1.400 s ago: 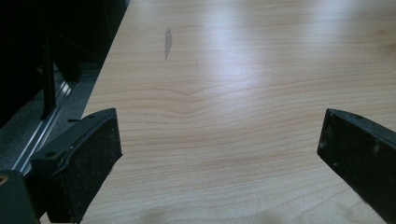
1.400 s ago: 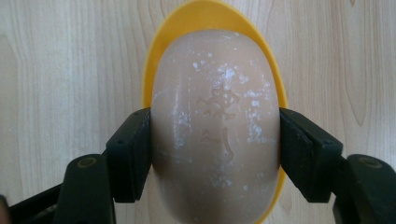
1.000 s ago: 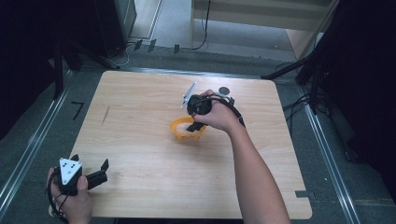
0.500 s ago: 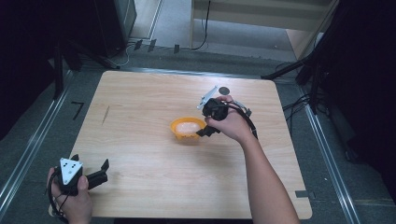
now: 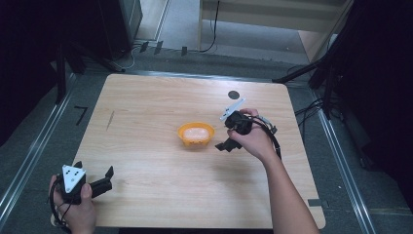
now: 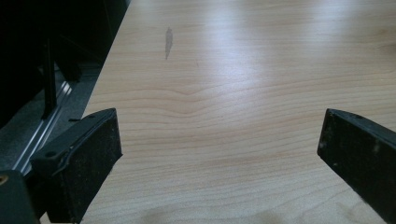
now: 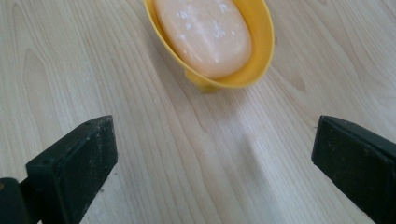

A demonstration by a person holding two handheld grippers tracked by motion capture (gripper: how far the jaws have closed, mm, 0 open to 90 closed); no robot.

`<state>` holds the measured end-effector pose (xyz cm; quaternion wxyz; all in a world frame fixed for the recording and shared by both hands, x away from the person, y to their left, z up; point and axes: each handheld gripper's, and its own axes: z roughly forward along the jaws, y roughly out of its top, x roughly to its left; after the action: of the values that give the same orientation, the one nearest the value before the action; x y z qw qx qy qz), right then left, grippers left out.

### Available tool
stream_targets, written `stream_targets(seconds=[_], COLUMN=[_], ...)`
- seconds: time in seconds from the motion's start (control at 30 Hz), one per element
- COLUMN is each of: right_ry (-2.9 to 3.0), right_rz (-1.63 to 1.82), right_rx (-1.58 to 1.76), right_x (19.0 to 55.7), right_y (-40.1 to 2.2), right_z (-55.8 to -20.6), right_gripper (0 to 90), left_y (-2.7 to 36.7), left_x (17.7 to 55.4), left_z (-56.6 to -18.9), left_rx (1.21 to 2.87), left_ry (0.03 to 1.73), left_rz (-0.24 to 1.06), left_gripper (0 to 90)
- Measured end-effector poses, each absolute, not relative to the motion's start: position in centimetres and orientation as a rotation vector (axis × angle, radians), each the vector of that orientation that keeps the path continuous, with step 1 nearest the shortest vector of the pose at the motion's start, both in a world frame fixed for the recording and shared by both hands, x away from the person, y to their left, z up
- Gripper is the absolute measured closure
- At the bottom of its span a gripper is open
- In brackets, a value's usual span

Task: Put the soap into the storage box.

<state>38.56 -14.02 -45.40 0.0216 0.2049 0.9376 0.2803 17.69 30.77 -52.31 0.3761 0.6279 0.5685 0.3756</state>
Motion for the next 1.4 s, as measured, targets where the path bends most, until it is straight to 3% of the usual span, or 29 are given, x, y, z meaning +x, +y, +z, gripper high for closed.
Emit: stream_targets(seconds=[1.4], right_ry=[2.729], right_rz=[0.982], right_rx=[0.904], right_x=[31.5], right_y=[-24.3], right_z=[-49.0], right_gripper=[1.0], left_y=[30.7], left_x=[17.7], left_z=[-52.3], left_rx=[1.614], left_ry=[1.450], left_rz=[0.969], left_gripper=[0.0])
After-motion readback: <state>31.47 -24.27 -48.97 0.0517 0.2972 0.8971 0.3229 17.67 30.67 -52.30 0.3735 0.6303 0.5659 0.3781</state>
